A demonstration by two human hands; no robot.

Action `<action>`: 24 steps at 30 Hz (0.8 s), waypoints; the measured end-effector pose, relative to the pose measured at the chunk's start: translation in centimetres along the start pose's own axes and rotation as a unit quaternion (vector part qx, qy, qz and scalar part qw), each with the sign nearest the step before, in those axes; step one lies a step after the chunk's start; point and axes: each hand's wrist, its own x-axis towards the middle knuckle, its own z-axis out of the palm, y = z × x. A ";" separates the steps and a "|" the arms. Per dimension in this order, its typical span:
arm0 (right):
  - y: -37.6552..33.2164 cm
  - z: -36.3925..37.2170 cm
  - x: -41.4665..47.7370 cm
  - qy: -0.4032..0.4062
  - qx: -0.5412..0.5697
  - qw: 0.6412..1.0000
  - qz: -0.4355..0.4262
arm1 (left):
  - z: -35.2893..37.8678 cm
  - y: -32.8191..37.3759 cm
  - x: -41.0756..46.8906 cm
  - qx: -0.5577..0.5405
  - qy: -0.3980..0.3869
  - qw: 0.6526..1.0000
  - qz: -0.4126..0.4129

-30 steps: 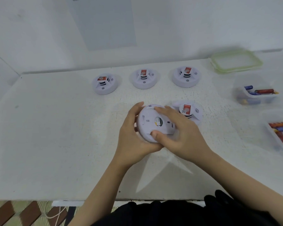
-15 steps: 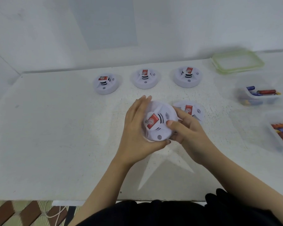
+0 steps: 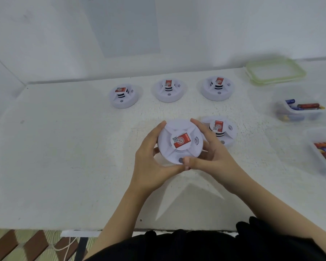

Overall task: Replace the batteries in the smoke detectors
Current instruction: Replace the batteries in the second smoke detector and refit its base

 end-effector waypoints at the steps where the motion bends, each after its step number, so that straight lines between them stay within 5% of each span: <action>1: 0.2 0.2 0.0 0.005 -0.023 1.000 -0.009 | 0.0 0.2 -0.1 0.005 0.005 1.000 0.007; 24: 1.3 1.2 -1.0 0.036 -0.069 0.997 -0.023 | -0.1 -0.1 -2.4 0.016 0.015 1.000 -0.010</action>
